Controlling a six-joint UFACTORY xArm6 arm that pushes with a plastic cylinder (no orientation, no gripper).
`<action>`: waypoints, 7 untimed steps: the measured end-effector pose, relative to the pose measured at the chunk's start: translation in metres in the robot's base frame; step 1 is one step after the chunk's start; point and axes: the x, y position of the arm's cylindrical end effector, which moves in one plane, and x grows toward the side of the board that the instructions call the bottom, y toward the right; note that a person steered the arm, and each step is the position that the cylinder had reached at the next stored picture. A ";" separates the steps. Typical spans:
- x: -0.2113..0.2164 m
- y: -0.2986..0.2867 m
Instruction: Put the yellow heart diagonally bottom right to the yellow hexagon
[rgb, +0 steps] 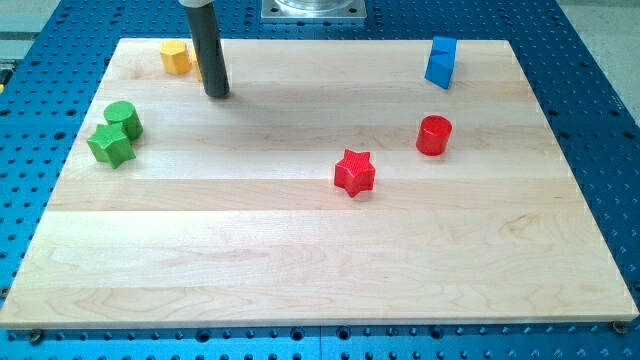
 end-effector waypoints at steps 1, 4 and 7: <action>0.000 0.000; 0.000 0.007; 0.000 0.024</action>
